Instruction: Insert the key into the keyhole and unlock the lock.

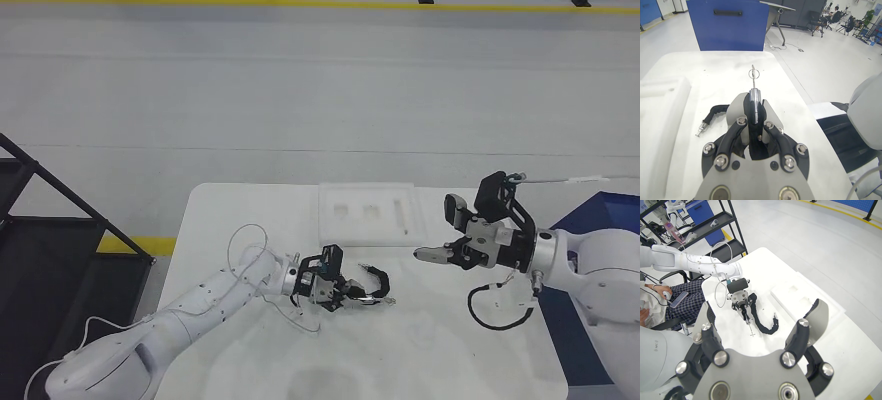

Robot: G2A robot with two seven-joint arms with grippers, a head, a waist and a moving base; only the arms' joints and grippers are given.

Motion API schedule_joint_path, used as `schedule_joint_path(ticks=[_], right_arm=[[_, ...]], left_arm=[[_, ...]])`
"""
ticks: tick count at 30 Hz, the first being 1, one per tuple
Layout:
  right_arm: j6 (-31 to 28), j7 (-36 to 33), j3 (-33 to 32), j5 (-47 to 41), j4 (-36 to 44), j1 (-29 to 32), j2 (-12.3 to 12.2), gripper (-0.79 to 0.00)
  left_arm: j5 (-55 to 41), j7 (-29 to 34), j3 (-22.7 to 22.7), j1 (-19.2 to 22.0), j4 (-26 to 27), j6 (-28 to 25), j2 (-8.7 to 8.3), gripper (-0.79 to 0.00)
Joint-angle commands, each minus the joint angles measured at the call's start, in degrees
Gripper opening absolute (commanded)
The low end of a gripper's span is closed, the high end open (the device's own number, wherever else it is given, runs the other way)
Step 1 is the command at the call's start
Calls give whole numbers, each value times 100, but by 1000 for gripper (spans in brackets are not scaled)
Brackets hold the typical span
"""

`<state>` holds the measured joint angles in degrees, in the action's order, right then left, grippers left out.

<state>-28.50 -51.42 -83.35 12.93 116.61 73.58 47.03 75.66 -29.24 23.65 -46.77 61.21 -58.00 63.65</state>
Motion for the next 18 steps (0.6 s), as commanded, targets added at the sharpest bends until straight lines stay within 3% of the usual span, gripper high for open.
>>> schedule_joint_path(ticks=[1, 3, 4, 5, 6, 13, 18], right_arm=[[-16, 16, 3, 13, -16, 9, -1, 0], [-30, 24, 3, 32, -32, 17, -3, 0], [-34, 34, 4, 34, -42, 22, -4, 0], [-34, 47, 6, 37, -49, 27, -4, 0], [-44, 50, 14, 44, -59, 29, -4, 0], [-232, 55, 166, 85, -288, -127, 5, 0], [-625, 136, 333, 88, -635, -472, 26, 0]], left_arm=[[15, 55, -87, -2, -47, 0, 28, -785], [31, 135, -175, 18, -88, 0, 59, -785], [19, 160, -225, 23, -100, 0, 74, -674], [7, 193, -282, 31, -114, 0, 89, -397], [-16, 222, -326, 49, -139, 0, 102, 0], [-280, 236, -406, 255, -254, 0, 169, 0], [-558, 90, -295, 607, -129, 0, 107, 0]])
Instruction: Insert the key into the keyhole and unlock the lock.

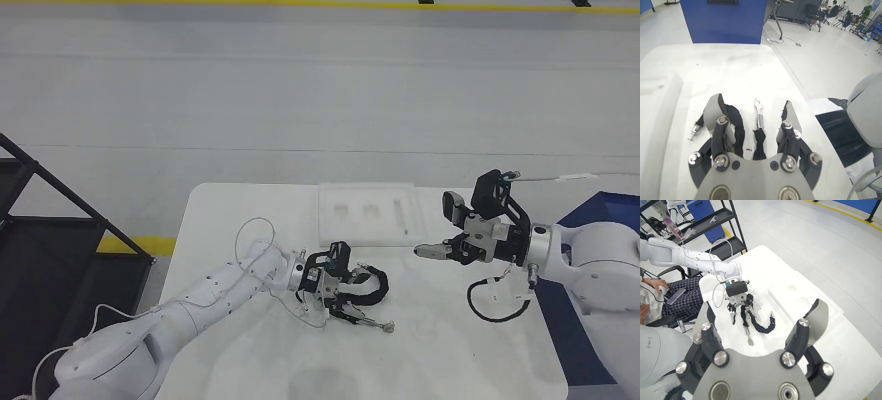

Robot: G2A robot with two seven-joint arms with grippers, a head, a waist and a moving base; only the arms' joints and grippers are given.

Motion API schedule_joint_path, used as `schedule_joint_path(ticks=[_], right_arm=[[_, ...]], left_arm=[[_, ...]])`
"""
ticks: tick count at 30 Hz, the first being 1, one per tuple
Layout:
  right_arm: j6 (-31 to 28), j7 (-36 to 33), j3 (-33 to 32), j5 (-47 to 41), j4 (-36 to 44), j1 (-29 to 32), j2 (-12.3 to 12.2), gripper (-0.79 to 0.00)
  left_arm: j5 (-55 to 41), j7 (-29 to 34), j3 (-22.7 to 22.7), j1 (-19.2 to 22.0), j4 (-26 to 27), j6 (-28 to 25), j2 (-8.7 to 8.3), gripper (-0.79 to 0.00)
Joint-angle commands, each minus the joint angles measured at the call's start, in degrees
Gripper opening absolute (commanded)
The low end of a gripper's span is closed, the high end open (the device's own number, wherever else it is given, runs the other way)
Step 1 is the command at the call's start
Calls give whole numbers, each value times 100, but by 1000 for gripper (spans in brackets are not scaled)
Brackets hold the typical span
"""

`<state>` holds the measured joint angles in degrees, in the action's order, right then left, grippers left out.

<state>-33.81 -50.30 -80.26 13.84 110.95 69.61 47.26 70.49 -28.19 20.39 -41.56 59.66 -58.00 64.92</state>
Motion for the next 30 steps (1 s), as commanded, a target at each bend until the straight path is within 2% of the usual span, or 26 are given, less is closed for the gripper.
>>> schedule_joint_path(ticks=[1, 5, 11, 16, 22, 27, 30], right_arm=[[-200, 71, 53, 2, -173, -163, 10, 0], [-665, 220, 208, 61, -684, -610, 41, 0], [-1287, 463, 507, 219, -1541, -1415, 112, 0], [-1703, 411, 860, 253, -2182, -2142, 178, 0], [-1922, 79, 1269, 112, -2782, -2916, 241, 0], [-1956, -62, 1562, -41, -3109, -3305, 277, 0], [-1933, -88, 1632, -98, -3159, -3347, 279, 0]], left_arm=[[-93, -34, 66, 182, 63, 0, -48, 0], [-390, -9, 230, 638, 190, 0, -197, 0], [-1314, 490, 245, 1441, 304, 0, -428, 0], [-2434, 1242, 91, 2217, 373, 0, -595, 0], [-3712, 2481, -134, 3012, 521, 0, -768, 0], [-4537, 3252, -270, 3360, 583, 0, -841, 0], [-4633, 3337, -291, 3390, 585, 0, -848, -1]])
